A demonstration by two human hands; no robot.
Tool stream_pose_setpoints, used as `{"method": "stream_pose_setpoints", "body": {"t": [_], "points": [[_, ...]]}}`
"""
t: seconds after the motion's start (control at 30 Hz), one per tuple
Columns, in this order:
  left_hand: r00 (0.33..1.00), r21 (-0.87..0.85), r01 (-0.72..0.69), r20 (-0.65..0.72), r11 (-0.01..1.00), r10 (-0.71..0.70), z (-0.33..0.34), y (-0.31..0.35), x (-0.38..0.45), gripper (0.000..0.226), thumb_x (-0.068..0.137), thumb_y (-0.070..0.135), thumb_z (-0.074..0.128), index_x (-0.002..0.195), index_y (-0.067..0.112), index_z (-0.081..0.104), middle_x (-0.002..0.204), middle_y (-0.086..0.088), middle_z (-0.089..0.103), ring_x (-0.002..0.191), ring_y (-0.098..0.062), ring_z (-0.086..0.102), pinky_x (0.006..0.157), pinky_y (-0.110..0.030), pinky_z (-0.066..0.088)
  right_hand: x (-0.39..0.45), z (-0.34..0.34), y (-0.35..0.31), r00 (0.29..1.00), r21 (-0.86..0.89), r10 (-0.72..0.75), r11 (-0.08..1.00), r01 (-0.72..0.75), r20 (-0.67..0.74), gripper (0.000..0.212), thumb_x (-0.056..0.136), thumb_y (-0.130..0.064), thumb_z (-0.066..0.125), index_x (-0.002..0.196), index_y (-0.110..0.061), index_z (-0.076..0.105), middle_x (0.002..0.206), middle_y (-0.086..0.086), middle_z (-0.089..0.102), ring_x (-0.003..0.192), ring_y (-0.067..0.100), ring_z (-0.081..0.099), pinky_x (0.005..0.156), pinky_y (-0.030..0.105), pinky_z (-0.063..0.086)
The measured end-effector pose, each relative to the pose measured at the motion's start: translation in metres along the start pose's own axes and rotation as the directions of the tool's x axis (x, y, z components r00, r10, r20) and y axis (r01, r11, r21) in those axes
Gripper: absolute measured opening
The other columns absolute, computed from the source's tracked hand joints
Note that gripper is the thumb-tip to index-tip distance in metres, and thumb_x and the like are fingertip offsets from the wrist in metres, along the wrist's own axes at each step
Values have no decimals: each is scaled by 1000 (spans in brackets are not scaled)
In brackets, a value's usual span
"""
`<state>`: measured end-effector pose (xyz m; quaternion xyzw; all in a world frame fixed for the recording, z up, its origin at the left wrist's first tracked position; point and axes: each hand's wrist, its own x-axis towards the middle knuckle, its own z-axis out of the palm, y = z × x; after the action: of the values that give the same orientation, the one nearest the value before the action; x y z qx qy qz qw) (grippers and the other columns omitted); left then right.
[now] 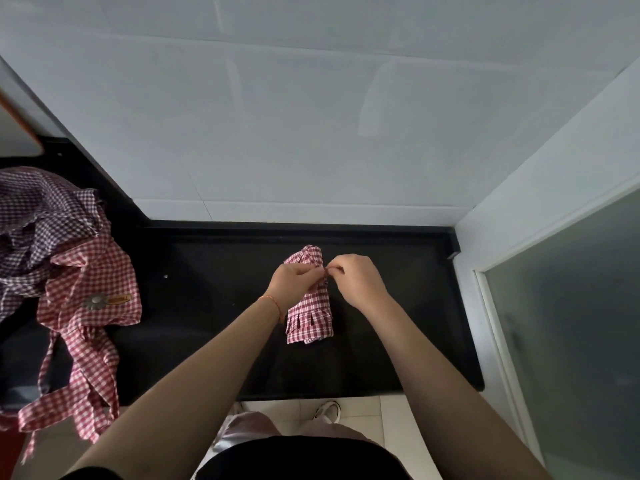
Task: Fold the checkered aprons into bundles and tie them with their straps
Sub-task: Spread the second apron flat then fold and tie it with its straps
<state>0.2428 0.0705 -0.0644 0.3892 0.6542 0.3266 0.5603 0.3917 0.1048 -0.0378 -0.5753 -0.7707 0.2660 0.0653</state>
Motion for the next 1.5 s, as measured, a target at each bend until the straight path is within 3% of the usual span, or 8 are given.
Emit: {"method": "stream_pose_setpoints", "body": {"t": [0.13, 0.33, 0.67, 0.93, 1.03, 1.2, 1.37, 1.5], "points": [[999, 146, -46, 4, 988, 46, 15, 6, 9, 20, 99, 29, 59, 97, 20, 76, 67, -2, 62, 50, -4, 43, 48, -14, 37, -2, -6, 23, 990, 125, 144, 982, -142, -4, 14, 99, -19, 58, 106, -18, 70, 99, -5, 68, 87, 7, 61, 82, 23, 49], [998, 189, -41, 49, 981, 32, 49, 4, 28, 19, 99, 29, 58, 98, 17, 73, 70, 5, 61, 53, -3, 45, 50, -16, 39, -5, 6, 60, 863, 479, 468, 724, -497, 188, 8, 99, -19, 55, 95, -18, 62, 93, 4, 69, 82, 15, 69, 78, 30, 58], [992, 313, -61, 128, 948, 21, 79, 3, 47, 20, 97, 28, 60, 78, 27, 67, 81, 3, 64, 71, -8, 56, 68, -24, 50, 9, 11, 85, 930, 275, 255, 904, -327, 266, 26, 90, -35, 69, 109, -19, 63, 95, -6, 63, 85, 7, 59, 71, 22, 44], [996, 337, -78, 59, 938, 61, 87, -3, 42, 13, 97, 33, 61, 92, 30, 72, 78, 9, 68, 66, -5, 58, 67, -21, 48, 7, 16, 97, 940, 361, 262, 873, -327, 218, 8, 99, -20, 55, 97, -21, 63, 84, -1, 68, 72, 11, 65, 66, 23, 49], [999, 287, -37, -19, 957, 44, 90, -8, 43, 12, 96, 37, 61, 88, 37, 71, 81, 12, 70, 72, -7, 62, 77, -27, 52, 2, 18, 103, 950, 483, 243, 819, -309, 197, 14, 100, -19, 54, 94, -19, 67, 82, 0, 69, 73, 13, 67, 75, 30, 56], [1000, 239, 21, 9, 971, -24, 83, -3, 49, 16, 98, 34, 59, 91, 26, 71, 82, 2, 69, 63, -10, 53, 60, -25, 45, -5, 8, 115, 898, 730, 424, 575, -370, 121, 13, 98, -16, 58, 99, -17, 71, 92, 2, 73, 84, 16, 72, 78, 27, 59], [998, 257, 5, 65, 966, -23, 84, -1, 53, 15, 98, 31, 59, 96, 23, 72, 88, 0, 72, 63, -10, 53, 60, -25, 47, 1, 12, 119, 973, 505, 224, 835, -219, 52, 47, 93, -10, 64, 135, -28, 54, 130, -8, 46, 106, 8, 57, 92, 23, 50], [995, 260, -19, 102, 965, -8, 81, 0, 53, 17, 97, 30, 60, 95, 22, 74, 88, 0, 73, 87, -31, 66, 85, -43, 56, 14, 19, 117, 993, 166, 66, 983, -81, 97, 19, 97, -19, 59, 114, -18, 68, 122, 1, 56, 114, 16, 53, 100, 34, 46]]}}
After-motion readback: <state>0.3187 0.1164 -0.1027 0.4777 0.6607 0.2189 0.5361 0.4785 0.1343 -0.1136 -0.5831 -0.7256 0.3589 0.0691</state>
